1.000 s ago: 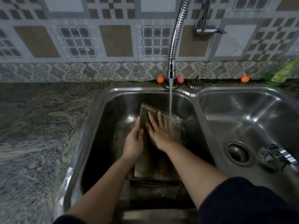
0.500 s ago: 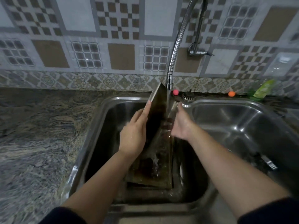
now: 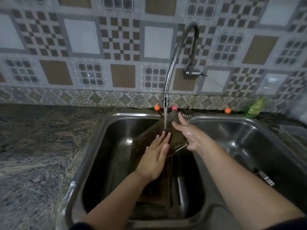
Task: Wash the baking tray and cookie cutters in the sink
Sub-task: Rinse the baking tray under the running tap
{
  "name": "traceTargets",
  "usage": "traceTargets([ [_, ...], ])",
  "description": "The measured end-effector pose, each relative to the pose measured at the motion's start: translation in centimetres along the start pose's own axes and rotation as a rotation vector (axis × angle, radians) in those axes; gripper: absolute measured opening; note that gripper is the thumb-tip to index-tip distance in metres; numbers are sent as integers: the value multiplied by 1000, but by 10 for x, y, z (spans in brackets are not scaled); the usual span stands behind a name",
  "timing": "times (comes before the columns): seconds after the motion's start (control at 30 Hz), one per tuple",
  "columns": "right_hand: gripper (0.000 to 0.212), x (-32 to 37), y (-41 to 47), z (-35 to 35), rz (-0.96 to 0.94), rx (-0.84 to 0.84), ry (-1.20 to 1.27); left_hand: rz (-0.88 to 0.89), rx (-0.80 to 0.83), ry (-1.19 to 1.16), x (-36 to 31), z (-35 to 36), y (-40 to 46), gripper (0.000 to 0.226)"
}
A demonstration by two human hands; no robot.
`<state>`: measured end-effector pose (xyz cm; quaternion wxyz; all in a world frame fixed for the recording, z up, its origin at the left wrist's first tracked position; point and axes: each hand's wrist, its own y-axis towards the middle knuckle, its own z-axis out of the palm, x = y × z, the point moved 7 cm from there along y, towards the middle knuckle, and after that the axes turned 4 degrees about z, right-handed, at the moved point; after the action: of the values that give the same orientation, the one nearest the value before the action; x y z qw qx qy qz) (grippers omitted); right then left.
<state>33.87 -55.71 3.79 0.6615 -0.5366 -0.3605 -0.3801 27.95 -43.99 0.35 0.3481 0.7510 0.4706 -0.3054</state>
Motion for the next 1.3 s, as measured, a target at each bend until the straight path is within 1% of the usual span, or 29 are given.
traceTargets([
  [0.07, 58, 7, -4, 1, -89, -36, -146, -73, -42, -78, -8, 9, 20, 54],
  [0.13, 54, 10, -9, -3, -149, -79, -236, -99, -90, -78, -14, 11, 38, 50],
  [0.23, 55, 8, -19, -8, -190, -54, -168, -110, -121, -47, -13, 9, 64, 47],
  [0.3, 55, 10, -26, -13, -222, -86, -166, -160, -118, -53, -2, 7, 78, 49],
  [0.37, 55, 14, -30, -22, -242, -161, -165, -299, -100, -59, 24, 9, 78, 51],
  [0.43, 56, 19, -28, -34, -230, -203, -83, -452, -16, -67, 53, 19, 58, 56],
  [0.47, 57, 22, -26, -39, -217, -219, -35, -472, 32, -81, 61, 26, 44, 59],
  [0.5, 58, 24, -23, -44, -204, -236, 5, -448, 71, -99, 64, 31, 30, 61],
  [0.57, 59, 25, -16, -54, -171, -275, 50, -307, 124, -60, 55, 33, 12, 59],
  [0.63, 61, 21, -9, -56, -118, -289, 99, -128, 150, 145, 41, 22, 3, 58],
  [0.7, 58, 15, -5, -55, -54, -283, 161, -6, 127, 317, 34, 3, -3, 60],
  [0.73, 51, 13, -6, -54, -23, -288, 171, 38, 104, 348, 33, -7, -5, 63],
  [0.8, 21, 7, -8, -46, 16, -293, 143, 106, 46, 366, 27, -24, -12, 68],
  [0.83, 23, 5, -10, -40, 15, -273, 142, 125, -10, 349, 24, -31, -14, 70],
  [0.9, 51, -1, -5, -36, -15, -267, 48, 144, -172, 230, 17, -45, -16, 70],
  [0.93, 58, -4, -5, -36, -71, -303, -72, 151, -242, 144, 13, -50, -15, 70],
  [1.0, 58, -7, -12, -36, -266, -410, -417, 151, -292, -40, 2, -51, -12, 66],
  [1.03, 59, -10, -19, -38, -362, -470, -554, 154, -288, -113, -5, -50, -9, 64],
  [1.07, 60, -13, -28, -38, -442, -513, -635, 167, -281, -164, -14, -48, -6, 62],
  [1.13, 67, -15, -45, -45, -574, -575, -606, 200, -269, -236, -36, -44, 2, 58],
  [1.2, 73, -7, -59, -58, -639, -655, -593, 203, -261, -327, -55, -38, 14, 55],
  [1.27, 75, 2, -64, -78, -597, -709, -646, 179, -297, -407, -67, -31, 26, 50],
  [1.3, 74, 5, -62, -89, -555, -698, -659, 153, -311, -444, -70, -25, 33, 49],
])
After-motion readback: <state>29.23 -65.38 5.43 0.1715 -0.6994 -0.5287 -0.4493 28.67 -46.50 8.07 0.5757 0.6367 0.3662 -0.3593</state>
